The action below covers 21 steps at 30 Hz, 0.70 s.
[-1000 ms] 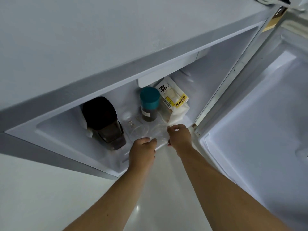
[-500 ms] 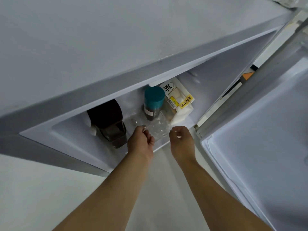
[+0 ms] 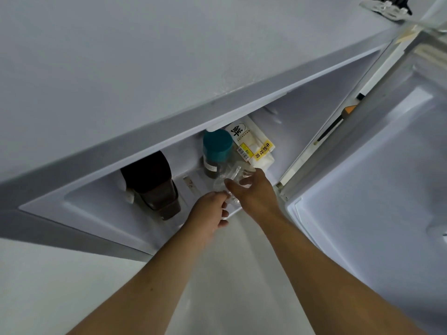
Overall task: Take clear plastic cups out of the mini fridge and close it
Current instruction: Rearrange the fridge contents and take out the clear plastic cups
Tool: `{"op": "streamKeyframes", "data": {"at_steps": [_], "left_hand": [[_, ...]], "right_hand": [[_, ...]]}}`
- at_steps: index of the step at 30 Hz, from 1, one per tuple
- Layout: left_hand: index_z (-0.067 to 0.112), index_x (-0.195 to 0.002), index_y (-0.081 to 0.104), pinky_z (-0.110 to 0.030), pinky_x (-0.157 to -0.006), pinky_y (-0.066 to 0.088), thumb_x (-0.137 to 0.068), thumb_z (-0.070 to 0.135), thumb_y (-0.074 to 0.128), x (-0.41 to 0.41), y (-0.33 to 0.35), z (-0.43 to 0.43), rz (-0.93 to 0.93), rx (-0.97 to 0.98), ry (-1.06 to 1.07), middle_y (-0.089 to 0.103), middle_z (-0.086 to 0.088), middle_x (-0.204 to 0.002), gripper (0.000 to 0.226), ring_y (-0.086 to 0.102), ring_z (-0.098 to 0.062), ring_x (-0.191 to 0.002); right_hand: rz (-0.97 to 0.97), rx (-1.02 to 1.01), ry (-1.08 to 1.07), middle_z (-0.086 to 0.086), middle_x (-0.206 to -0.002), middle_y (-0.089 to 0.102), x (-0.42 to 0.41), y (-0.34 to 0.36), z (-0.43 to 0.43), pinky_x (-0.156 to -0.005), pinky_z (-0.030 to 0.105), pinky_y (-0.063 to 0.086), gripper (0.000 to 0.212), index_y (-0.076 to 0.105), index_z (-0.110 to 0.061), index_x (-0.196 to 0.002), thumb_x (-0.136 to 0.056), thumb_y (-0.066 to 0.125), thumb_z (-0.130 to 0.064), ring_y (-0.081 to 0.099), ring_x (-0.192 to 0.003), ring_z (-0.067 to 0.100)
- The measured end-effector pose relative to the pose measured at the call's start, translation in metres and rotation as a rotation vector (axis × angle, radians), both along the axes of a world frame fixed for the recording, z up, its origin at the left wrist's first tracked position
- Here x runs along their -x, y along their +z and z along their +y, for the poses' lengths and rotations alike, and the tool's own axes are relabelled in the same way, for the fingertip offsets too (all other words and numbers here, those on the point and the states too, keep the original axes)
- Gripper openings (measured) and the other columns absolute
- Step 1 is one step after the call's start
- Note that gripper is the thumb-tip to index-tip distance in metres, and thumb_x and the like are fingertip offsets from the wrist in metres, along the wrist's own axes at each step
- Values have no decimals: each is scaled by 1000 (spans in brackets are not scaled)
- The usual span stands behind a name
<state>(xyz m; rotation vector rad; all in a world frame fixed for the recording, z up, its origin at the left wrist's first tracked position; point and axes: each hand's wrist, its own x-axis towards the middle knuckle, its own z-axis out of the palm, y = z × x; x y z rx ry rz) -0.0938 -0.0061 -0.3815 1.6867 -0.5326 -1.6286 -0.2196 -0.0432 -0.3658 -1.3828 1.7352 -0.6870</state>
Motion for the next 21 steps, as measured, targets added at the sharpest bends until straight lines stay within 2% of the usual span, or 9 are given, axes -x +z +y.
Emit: {"op": "streamKeyframes", "data": {"at_steps": [4,7,9,10,12,14,16,18,21], "left_hand": [[20,-115,65,-31,-67,58,-101,41,57,2,-15,2,-101,1,54,68,-5,-108,26,68,-22,-95],[16,-120,60,-44,-90,60,-103,30,55,-5,-25,-4,-77,1,202,66,-13,-120,23,68,-29,-104],[17,-119,60,-50,-104,53,-103,29,52,-9,-27,-10,-70,19,238,63,-15,-128,21,64,-33,-115],[21,-110,61,-52,-107,50,-103,28,50,-10,-27,-13,-62,27,249,64,-14,-127,15,62,-33,-118],[28,-89,58,-52,-109,48,-103,27,48,-11,-25,-19,-38,15,265,66,-9,-113,17,62,-34,-118],[28,-83,56,-53,-110,47,-102,29,49,-11,-26,-23,-9,-7,261,66,-3,-102,20,63,-34,-116],[29,-82,60,-53,-109,49,-102,33,51,-11,-27,-24,-1,-13,239,68,3,-95,22,65,-32,-110],[32,-87,62,-53,-108,49,-101,40,51,-12,-28,-21,-10,-15,217,70,2,-100,19,66,-30,-110],[35,-98,59,-53,-108,49,-100,43,50,-10,-30,-16,-62,3,213,67,-8,-124,13,64,-30,-118]], "right_hand": [[109,224,-101,-11,-125,63,5,-18,8,-82,27,48,70,47,-34,-133,-77,80,-57,57,-109,13],[-66,146,-175,-19,-122,58,5,-27,11,-70,8,40,68,42,-40,-132,-79,79,-58,58,-106,9],[-168,53,-143,-18,-126,55,3,-35,10,-69,6,39,68,40,-38,-135,-82,78,-58,59,-112,12],[-197,17,-119,-15,-130,56,2,-38,10,-70,7,41,70,39,-36,-137,-83,77,-57,59,-114,13],[-235,-30,-101,-10,-138,57,0,-43,9,-78,13,46,73,38,-33,-141,-84,76,-56,59,-119,16],[-249,-53,-92,-8,-141,57,1,-44,9,-86,22,48,72,37,-33,-142,-85,75,-56,60,-123,18],[-192,-33,-79,-10,-140,56,2,-42,12,-85,22,47,72,37,-36,-141,-84,75,-59,59,-122,18],[-81,53,-84,-12,-139,55,3,-39,13,-88,24,48,73,40,-39,-141,-81,76,-61,58,-121,17],[60,186,-40,-10,-143,54,-4,-33,10,-101,40,51,77,42,-41,-142,-78,78,-62,54,-127,20]]}}
